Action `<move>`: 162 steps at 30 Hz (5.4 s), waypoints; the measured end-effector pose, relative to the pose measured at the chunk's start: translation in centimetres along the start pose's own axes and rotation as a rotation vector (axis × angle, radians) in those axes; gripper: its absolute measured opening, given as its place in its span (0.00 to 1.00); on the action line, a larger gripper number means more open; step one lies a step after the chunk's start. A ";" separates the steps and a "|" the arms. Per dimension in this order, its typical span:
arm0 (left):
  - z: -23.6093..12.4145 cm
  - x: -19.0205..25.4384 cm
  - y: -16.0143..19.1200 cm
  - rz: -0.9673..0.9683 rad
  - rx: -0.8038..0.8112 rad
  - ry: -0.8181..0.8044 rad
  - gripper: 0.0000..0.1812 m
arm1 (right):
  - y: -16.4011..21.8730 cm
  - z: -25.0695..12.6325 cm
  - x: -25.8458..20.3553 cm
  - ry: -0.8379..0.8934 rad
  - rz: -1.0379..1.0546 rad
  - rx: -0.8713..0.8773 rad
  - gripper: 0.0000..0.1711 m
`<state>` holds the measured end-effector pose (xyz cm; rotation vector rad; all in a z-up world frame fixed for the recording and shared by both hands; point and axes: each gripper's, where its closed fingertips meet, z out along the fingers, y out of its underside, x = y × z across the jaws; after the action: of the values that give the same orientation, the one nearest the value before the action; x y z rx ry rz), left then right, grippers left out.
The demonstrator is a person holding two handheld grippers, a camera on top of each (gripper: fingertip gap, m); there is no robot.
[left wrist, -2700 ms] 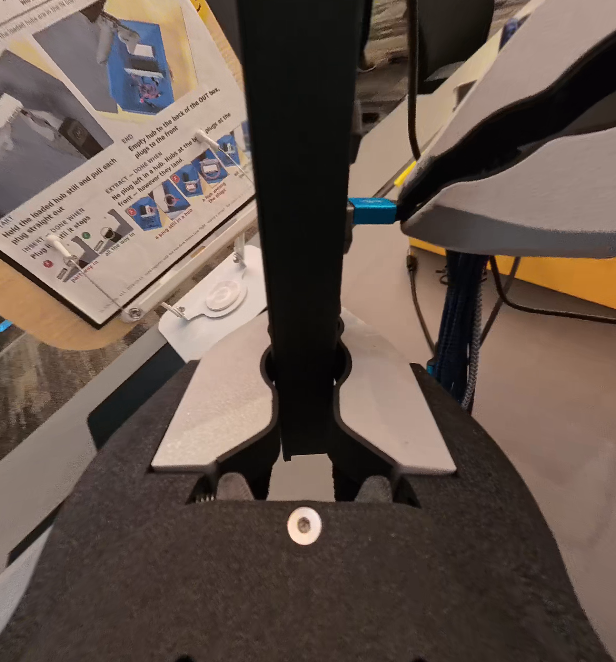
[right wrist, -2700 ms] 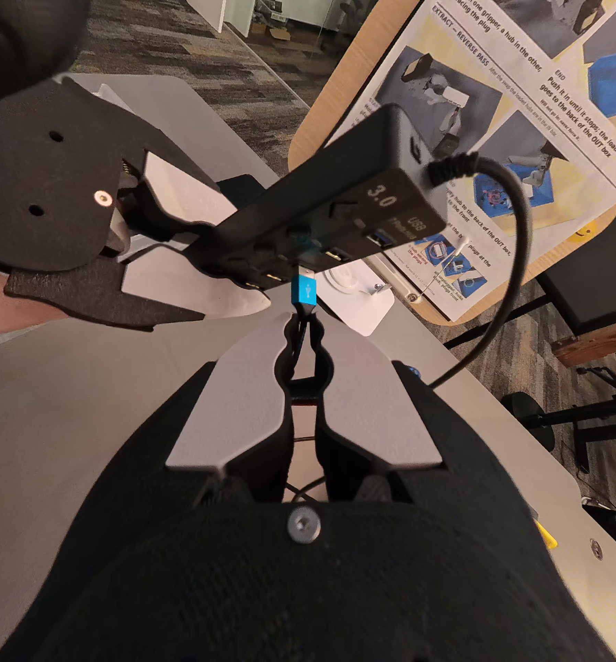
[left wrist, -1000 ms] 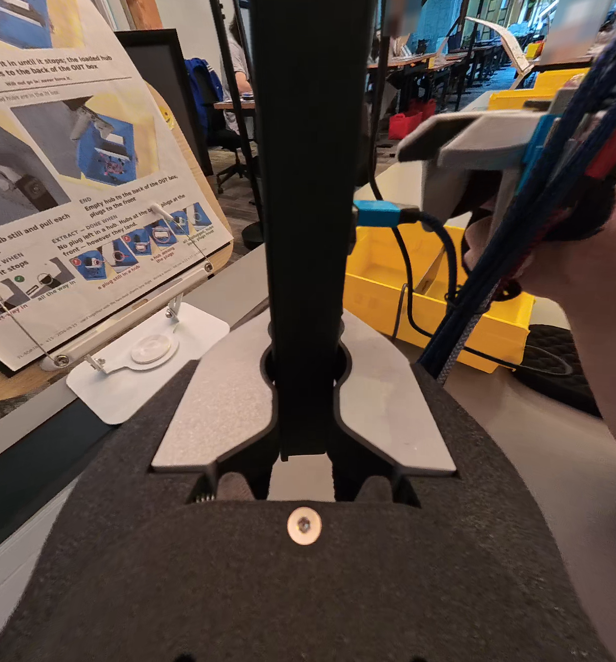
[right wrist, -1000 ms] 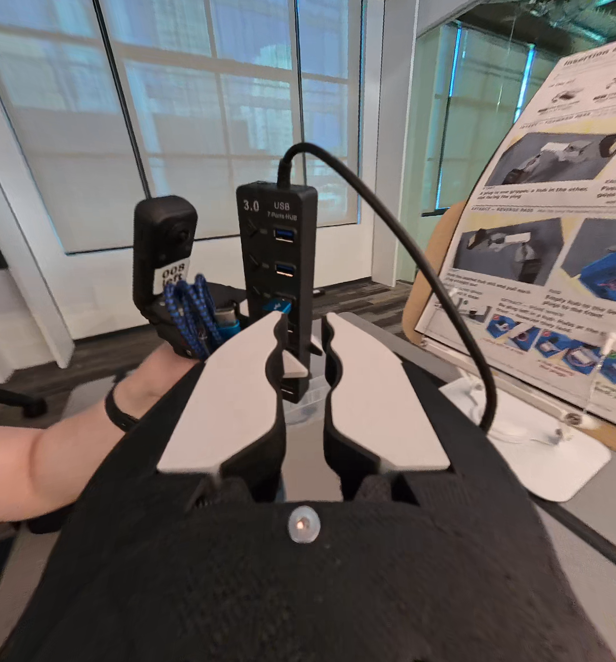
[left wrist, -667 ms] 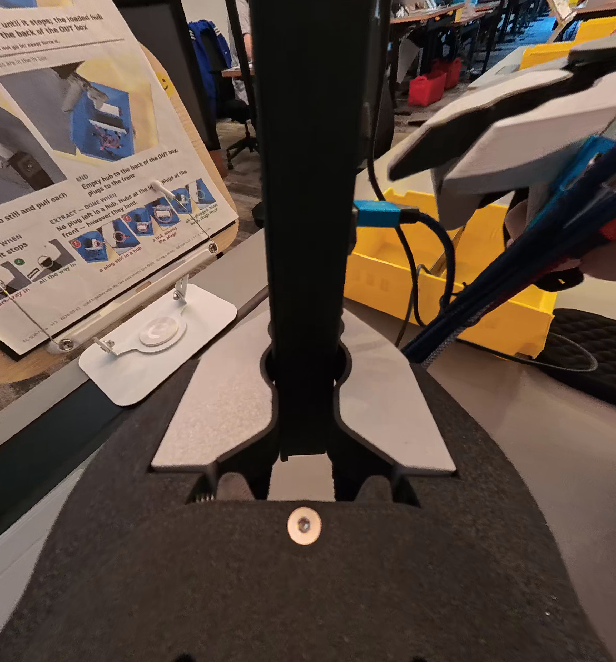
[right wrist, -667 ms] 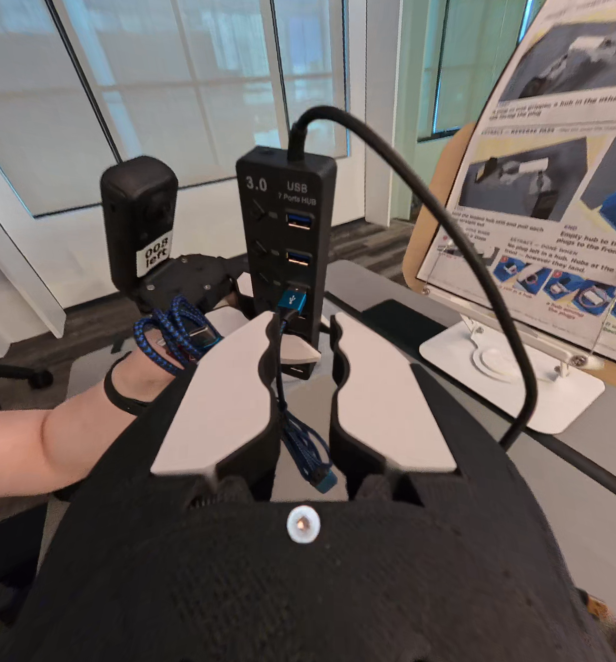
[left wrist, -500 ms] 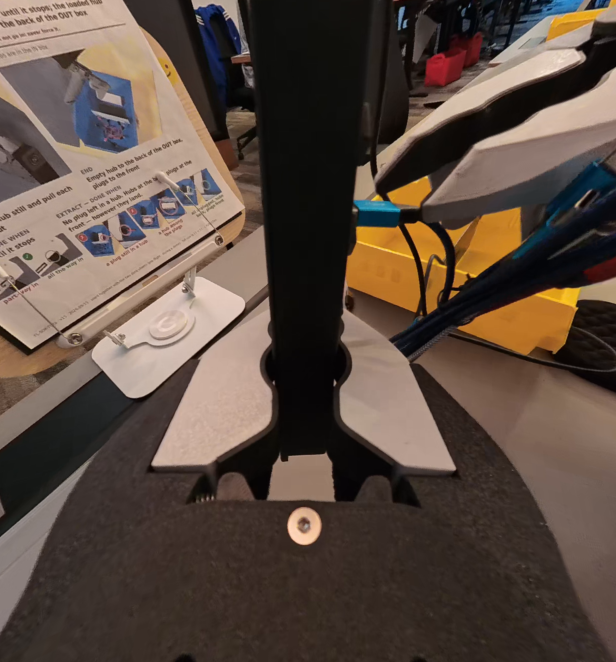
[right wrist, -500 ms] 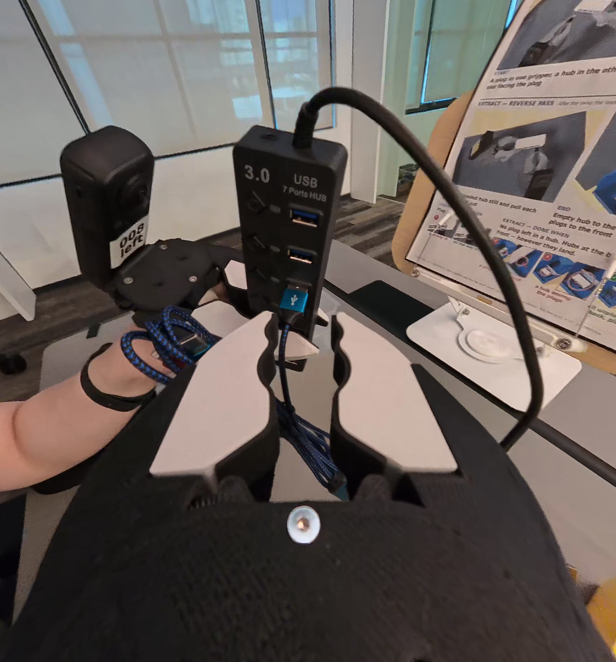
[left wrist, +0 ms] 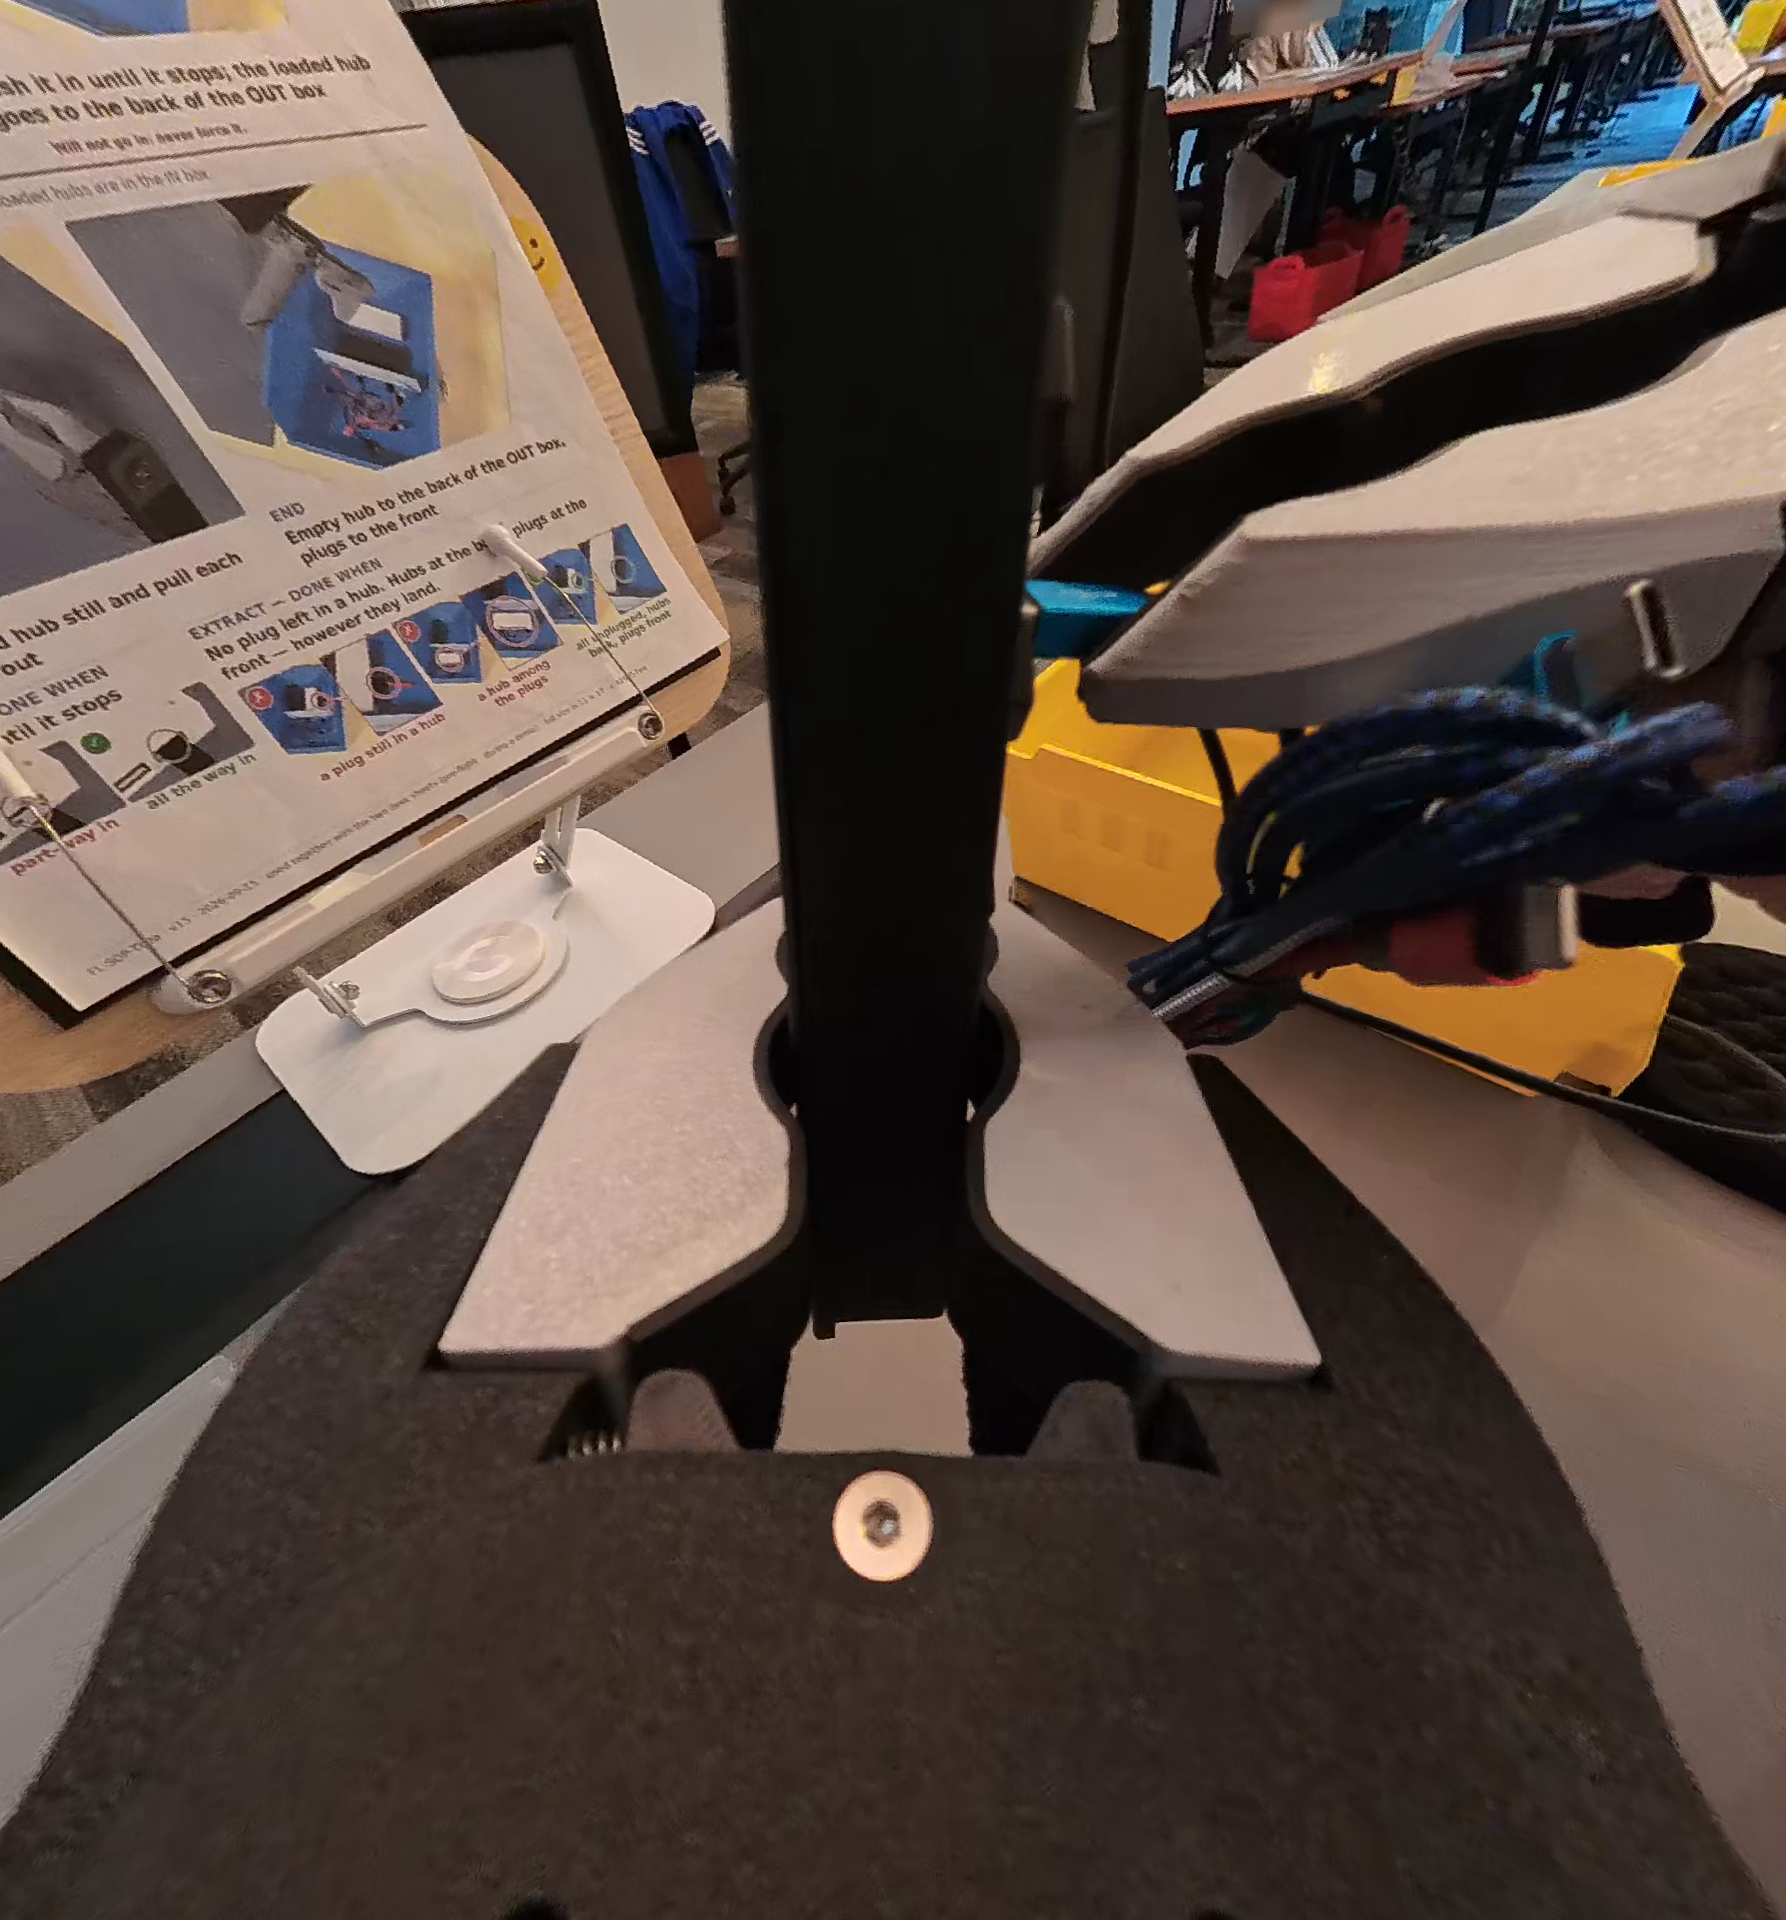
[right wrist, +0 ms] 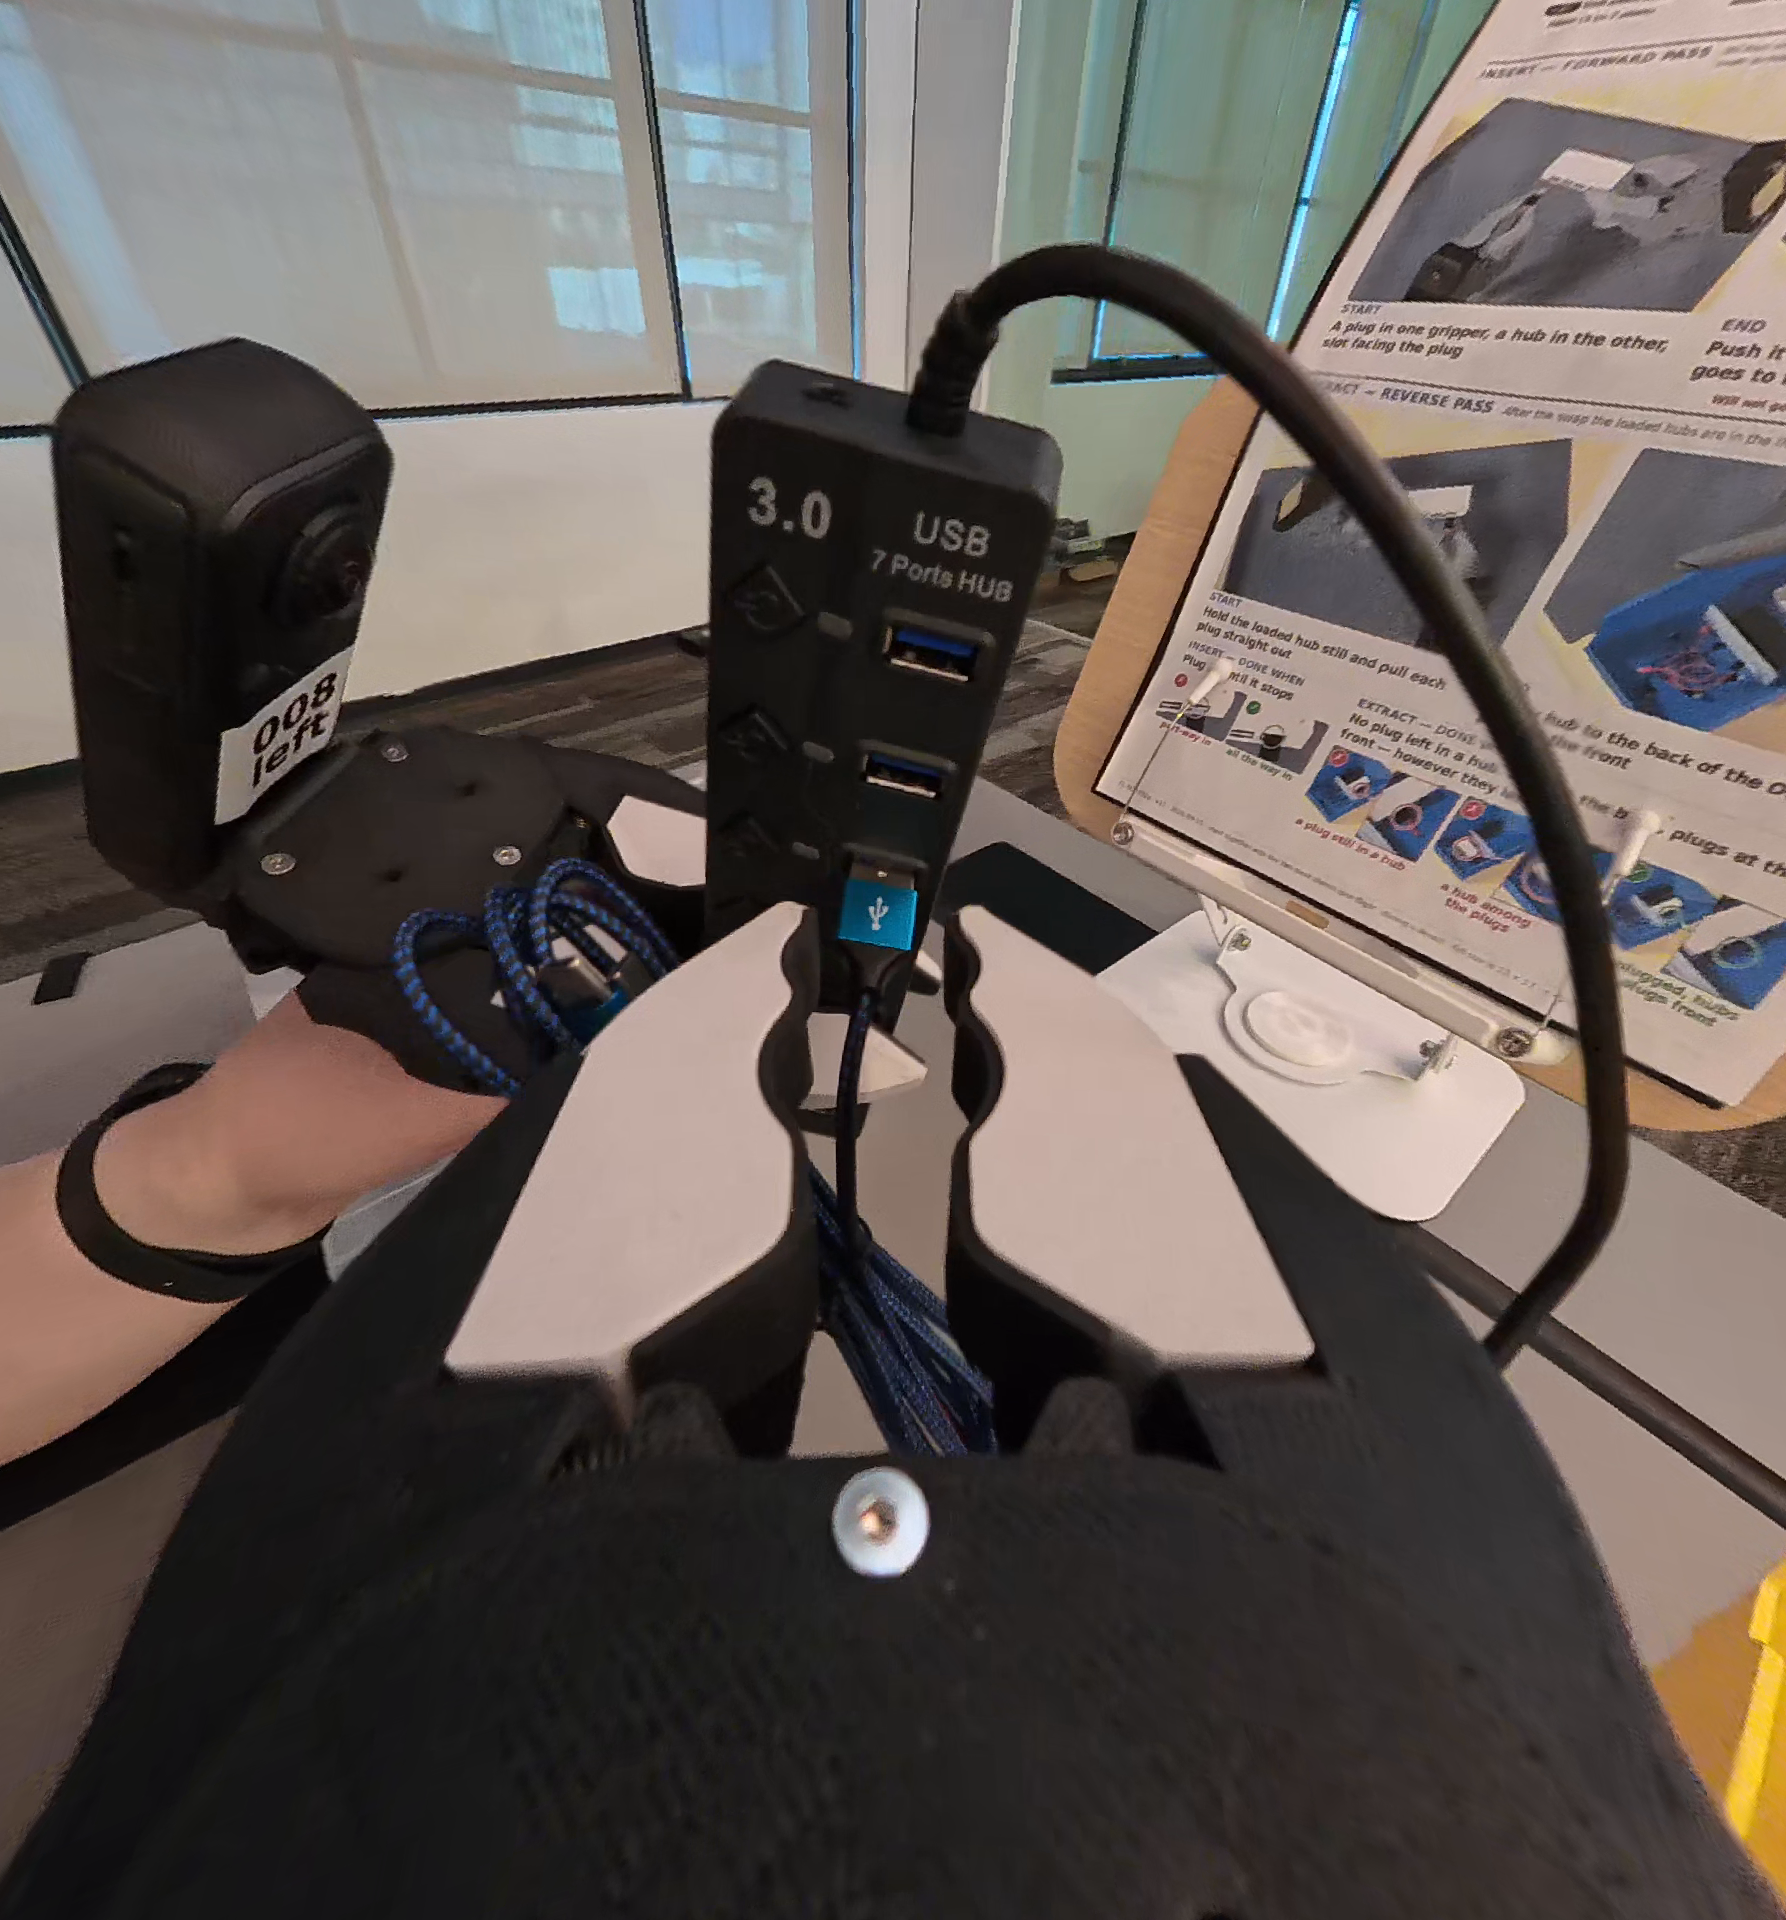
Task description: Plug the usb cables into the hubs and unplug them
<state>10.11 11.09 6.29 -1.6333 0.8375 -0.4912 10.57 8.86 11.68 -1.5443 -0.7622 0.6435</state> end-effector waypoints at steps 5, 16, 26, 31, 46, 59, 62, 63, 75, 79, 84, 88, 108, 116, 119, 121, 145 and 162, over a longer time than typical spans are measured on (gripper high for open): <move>-0.1 -0.3 -0.1 -0.018 0.015 -0.003 0.14 | -0.1 0.3 -0.1 0.024 -0.026 0.011 0.11; -0.3 -0.9 -0.3 -0.049 0.042 -0.011 0.14 | -0.7 1.0 -0.3 0.039 -0.014 0.086 0.09; -0.7 -1.4 -0.7 -0.063 0.064 -0.013 0.14 | -1.5 1.6 -0.6 0.080 -0.029 0.208 0.09; -0.9 -1.6 -0.9 -0.056 0.075 -0.024 0.14 | -1.7 1.7 -0.8 0.062 0.014 0.260 0.09; -1.3 -2.0 -1.5 -0.041 0.109 -0.035 0.14 | -2.1 1.5 -1.4 0.129 -0.049 0.284 0.09; -1.3 -2.2 -1.2 -0.047 0.106 -0.029 0.14 | -2.0 1.8 -1.5 0.193 -0.042 0.272 0.09; -1.4 -2.9 -1.1 -0.034 0.096 -0.063 0.14 | -1.8 1.9 -1.4 0.197 -0.033 0.260 0.09; -1.6 -3.7 -1.0 -0.043 0.095 -0.097 0.14 | -1.9 1.7 -1.4 0.207 -0.042 0.260 0.09; -3.4 -4.9 -2.0 0.019 0.124 -0.066 0.14 | -2.7 1.3 -3.3 0.125 -0.048 0.213 0.09; -3.2 -4.5 -2.0 0.013 0.129 -0.056 0.14 | -2.8 0.9 -3.3 0.128 -0.051 0.179 0.09; -3.1 -4.6 -1.9 0.002 0.122 -0.051 0.14 | -2.9 0.6 -3.3 0.156 -0.083 0.164 0.09; -3.1 -4.5 -1.9 -0.016 0.126 -0.034 0.14 | -2.7 0.8 -3.4 0.177 -0.106 0.143 0.09; -2.6 -4.4 -1.5 -0.004 0.106 -0.025 0.14 | -1.3 1.6 -2.2 0.247 -0.095 0.076 0.09; -2.5 -4.2 -1.5 0.002 0.107 -0.017 0.14 | -1.3 1.6 -2.1 0.245 -0.099 0.080 0.09; -2.5 -4.0 -1.6 0.003 0.116 -0.007 0.14 | -1.5 1.5 -2.2 0.241 -0.099 0.091 0.09; -2.5 -3.8 -1.6 0.009 0.120 0.003 0.14 | -1.6 1.6 -2.3 0.240 -0.102 0.091 0.09; -2.1 -2.1 -2.3 0.141 0.169 0.021 0.14 | -1.6 1.4 -2.4 0.178 -0.026 0.103 0.09; -3.0 -3.1 -2.3 0.361 0.142 -0.086 0.14 | -1.4 1.4 -3.0 0.115 0.000 0.078 0.09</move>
<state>6.56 11.52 9.58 -1.3264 0.9843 -0.2195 7.42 7.44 12.83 -1.4964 -0.6434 0.5721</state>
